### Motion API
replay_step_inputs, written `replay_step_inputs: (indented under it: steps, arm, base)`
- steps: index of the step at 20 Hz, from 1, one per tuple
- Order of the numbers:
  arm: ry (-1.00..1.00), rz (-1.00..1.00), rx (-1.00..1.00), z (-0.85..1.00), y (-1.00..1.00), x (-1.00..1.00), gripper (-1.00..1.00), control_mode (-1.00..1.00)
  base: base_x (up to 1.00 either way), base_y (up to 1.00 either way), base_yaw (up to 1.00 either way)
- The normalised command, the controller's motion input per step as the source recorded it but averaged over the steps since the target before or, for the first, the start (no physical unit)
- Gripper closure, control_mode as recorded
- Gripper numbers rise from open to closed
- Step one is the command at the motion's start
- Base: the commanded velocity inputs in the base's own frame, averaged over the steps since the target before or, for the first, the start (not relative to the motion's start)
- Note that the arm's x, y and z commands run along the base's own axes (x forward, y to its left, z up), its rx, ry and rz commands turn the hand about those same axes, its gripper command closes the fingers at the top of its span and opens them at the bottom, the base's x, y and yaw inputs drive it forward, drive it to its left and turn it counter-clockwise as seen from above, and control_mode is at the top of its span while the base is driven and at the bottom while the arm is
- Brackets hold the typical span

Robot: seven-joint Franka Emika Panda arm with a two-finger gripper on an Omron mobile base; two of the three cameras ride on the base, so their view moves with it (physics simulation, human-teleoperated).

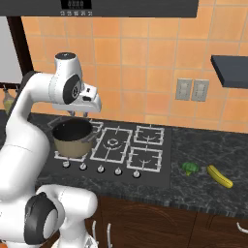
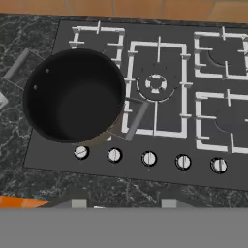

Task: Put the cucumber and broccoli in the pot. Retrieve the spatula and lightly stir the vegetables in the pot.

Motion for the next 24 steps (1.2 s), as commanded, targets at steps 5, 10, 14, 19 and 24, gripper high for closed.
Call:
replay_step_inputs:
  steps: [5,10,14,19,24]
  arm:
    - [-0.04,-0.01,0.0,-0.01,-0.23,-0.21,-1.0,-1.0]
    - [-0.03,-0.07,0.0,-0.16,-0.89,-0.12,-1.0,-1.0]
    - [0.0,-0.09,0.0,-0.33,-1.0,0.0,-1.0,-1.0]
    - [0.0,-0.12,-0.01,-0.37,-1.0,0.02,-1.0,-1.0]
    - [0.0,-0.11,-0.03,-0.44,-1.0,0.01,-1.0,-1.0]
  base:
    - [0.0,0.0,0.0]
    - [0.0,0.0,0.0]
    - [0.0,0.0,0.0]
    - [0.0,0.0,0.0]
    - [0.0,0.0,0.0]
